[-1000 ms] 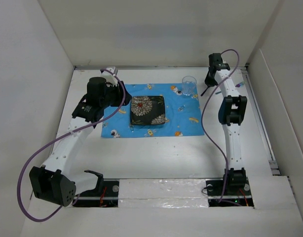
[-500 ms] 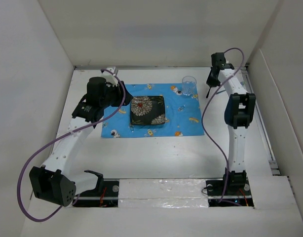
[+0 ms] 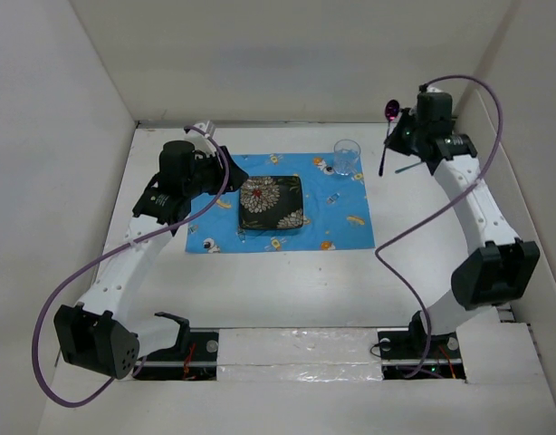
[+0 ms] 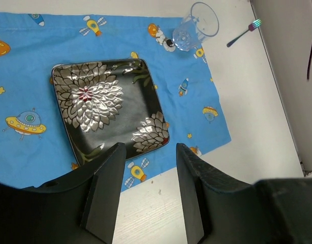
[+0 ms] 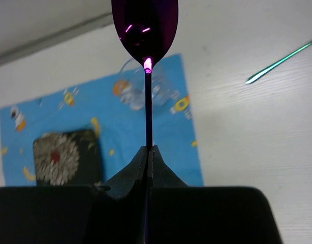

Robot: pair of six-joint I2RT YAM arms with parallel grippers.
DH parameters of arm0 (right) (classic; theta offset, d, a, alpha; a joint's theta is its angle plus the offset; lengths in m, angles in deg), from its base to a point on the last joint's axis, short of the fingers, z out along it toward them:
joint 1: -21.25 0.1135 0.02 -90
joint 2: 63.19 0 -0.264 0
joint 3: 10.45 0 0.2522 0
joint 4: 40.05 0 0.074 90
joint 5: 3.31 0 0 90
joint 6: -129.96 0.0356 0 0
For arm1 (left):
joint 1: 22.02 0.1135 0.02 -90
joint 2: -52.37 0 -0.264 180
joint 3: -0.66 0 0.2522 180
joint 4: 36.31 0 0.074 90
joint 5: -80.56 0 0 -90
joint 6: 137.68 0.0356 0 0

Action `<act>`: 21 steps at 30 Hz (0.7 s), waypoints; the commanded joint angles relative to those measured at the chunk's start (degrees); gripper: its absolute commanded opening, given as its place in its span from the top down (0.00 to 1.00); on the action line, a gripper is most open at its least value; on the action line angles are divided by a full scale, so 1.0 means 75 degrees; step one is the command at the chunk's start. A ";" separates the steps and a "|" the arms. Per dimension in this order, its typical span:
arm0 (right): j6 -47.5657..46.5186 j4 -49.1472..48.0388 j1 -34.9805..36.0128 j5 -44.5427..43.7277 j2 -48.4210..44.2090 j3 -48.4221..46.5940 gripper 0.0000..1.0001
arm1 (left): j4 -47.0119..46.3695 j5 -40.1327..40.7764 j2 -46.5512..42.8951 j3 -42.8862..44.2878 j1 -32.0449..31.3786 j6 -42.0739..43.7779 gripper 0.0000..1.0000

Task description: Set the dinner table for one person

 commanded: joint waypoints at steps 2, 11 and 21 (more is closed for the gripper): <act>0.0000 -0.0422 0.1060 0.1419 -0.0942 0.1412 1.00 | -0.0195 0.0056 -0.0056 0.0259 0.0010 -0.0221 0.58; 0.0679 -0.1594 0.2539 0.0686 -0.0350 0.3055 1.00 | -0.0125 0.0068 0.0038 0.0261 0.0010 -0.0257 0.57; 0.1277 -0.2133 0.2796 -0.0219 0.1924 0.2131 1.00 | 0.0027 0.0395 -0.0361 -0.0735 0.0010 0.0012 0.57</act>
